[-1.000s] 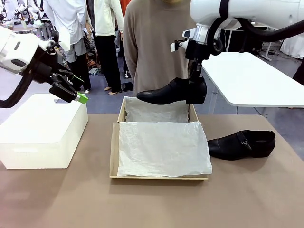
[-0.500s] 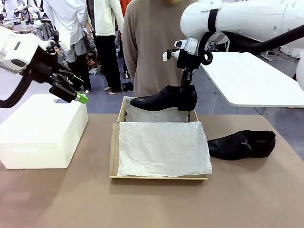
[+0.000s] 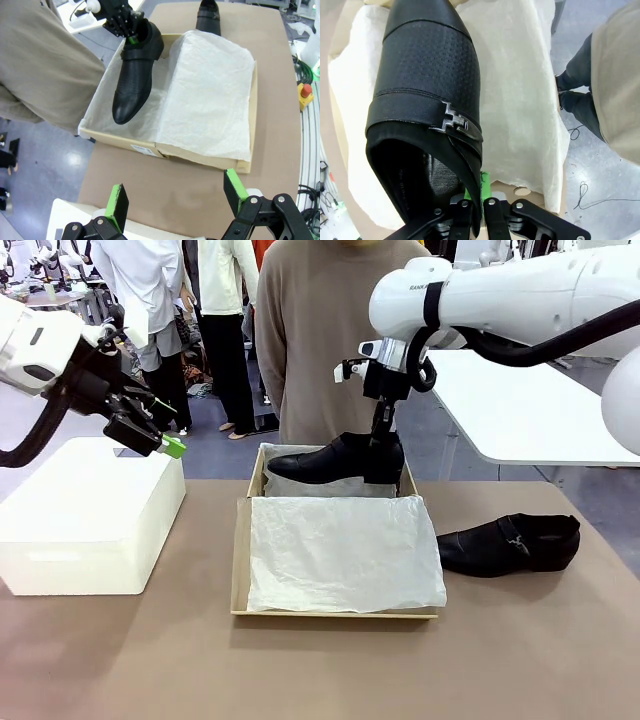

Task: Pack the shoes into the box.
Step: Place one shoe of the Shoes into the Shoes Box.

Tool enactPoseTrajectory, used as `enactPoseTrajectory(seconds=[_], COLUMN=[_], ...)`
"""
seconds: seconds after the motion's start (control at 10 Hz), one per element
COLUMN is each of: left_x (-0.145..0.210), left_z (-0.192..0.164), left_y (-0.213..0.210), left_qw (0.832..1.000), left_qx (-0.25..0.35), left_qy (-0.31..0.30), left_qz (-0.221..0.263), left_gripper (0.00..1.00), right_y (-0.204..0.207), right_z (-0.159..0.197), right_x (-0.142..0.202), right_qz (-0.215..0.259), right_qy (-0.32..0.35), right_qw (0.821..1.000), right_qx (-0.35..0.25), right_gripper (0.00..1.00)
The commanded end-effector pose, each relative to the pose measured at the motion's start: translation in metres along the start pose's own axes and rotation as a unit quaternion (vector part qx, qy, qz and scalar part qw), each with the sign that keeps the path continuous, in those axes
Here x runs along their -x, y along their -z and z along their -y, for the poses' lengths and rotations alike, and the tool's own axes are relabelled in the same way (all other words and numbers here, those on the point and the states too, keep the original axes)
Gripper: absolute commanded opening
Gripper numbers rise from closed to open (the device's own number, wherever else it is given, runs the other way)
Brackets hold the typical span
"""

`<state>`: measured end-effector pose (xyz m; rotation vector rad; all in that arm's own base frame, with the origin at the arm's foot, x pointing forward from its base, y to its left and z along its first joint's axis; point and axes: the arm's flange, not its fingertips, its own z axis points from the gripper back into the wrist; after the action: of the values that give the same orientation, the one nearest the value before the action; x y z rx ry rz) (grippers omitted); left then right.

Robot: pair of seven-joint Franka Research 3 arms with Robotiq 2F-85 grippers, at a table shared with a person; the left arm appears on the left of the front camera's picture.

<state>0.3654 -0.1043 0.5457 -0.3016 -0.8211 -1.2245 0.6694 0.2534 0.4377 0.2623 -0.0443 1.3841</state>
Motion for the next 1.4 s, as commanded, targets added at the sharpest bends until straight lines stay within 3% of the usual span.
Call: enactPoseTrajectory(seconds=[0.0, 0.8, 0.9, 1.3], left_x=[0.001, 0.001, 0.001, 0.001], left_z=[-0.003, -0.003, -0.003, -0.003], left_y=[0.0, 0.0, 0.0, 0.0], left_qw=[1.0, 1.0, 1.0, 1.0], left_qx=[0.006, 0.006, 0.006, 0.006], left_qy=[0.006, 0.006, 0.006, 0.006], left_qz=[0.011, 0.011, 0.011, 0.011], left_gripper=[1.0, 1.0, 1.0, 1.0], right_y=[0.001, 0.029, 0.03, 0.023], right_z=[0.008, 0.015, 0.016, 0.012], right_x=[-0.009, -0.014, -0.015, -0.014], right_qz=[-0.005, -0.025, -0.026, -0.02], right_qy=[0.005, 0.004, 0.004, 0.0], right_qw=[1.0, 1.0, 1.0, 1.0], right_qx=[0.013, 0.015, 0.014, 0.001], right_gripper=[0.0, 0.0, 0.14, 0.94])
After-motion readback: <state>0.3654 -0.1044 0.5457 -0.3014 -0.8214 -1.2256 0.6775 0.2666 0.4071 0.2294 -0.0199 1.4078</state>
